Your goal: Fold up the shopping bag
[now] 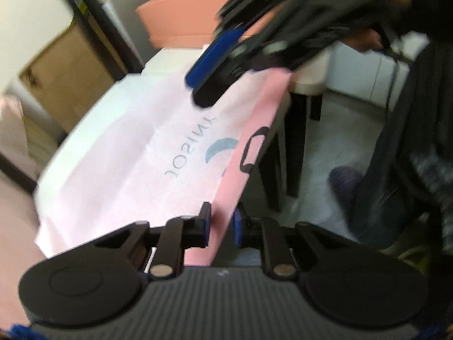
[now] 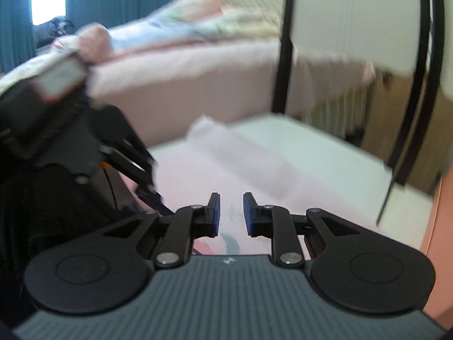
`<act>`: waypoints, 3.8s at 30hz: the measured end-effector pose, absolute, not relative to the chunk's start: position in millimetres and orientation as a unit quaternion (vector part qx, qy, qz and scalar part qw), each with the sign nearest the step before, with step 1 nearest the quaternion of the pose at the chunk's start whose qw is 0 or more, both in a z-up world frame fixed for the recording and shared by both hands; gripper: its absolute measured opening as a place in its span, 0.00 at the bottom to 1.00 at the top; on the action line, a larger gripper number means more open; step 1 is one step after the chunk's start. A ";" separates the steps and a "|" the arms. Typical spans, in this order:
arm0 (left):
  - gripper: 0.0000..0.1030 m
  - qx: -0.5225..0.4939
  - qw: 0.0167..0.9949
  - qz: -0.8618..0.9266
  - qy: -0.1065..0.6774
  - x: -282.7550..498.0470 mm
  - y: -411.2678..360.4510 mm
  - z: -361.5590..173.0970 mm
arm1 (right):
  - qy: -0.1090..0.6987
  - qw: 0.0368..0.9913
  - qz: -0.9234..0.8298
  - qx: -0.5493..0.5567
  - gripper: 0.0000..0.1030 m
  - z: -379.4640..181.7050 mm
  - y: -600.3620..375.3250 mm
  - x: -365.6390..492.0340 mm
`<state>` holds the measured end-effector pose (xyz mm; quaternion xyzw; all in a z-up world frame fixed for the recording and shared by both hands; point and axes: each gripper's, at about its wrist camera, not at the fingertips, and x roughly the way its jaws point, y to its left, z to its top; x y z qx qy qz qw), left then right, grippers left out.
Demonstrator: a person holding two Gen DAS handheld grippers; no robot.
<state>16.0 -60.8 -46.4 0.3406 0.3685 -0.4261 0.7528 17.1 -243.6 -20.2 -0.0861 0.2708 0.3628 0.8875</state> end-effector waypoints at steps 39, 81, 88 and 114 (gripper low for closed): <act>0.78 0.394 0.767 -0.365 0.350 54.3 -50.8 -37.6 | 0.371 0.867 0.326 -0.063 0.22 -73.8 -211.8 98.8; 0.28 0.552 0.711 -0.400 0.174 -51.6 -89.7 -86.0 | 0.394 0.819 0.409 -0.087 0.24 -64.2 -243.2 40.1; 0.18 0.492 0.733 -0.412 0.225 -33.7 -87.5 -73.1 | 0.384 0.829 0.399 -0.084 0.24 -60.0 -244.3 39.5; 0.12 0.379 0.651 -0.515 0.409 69.6 -78.4 -23.2 | 0.278 0.832 0.435 -0.203 0.23 -45.9 -224.7 18.0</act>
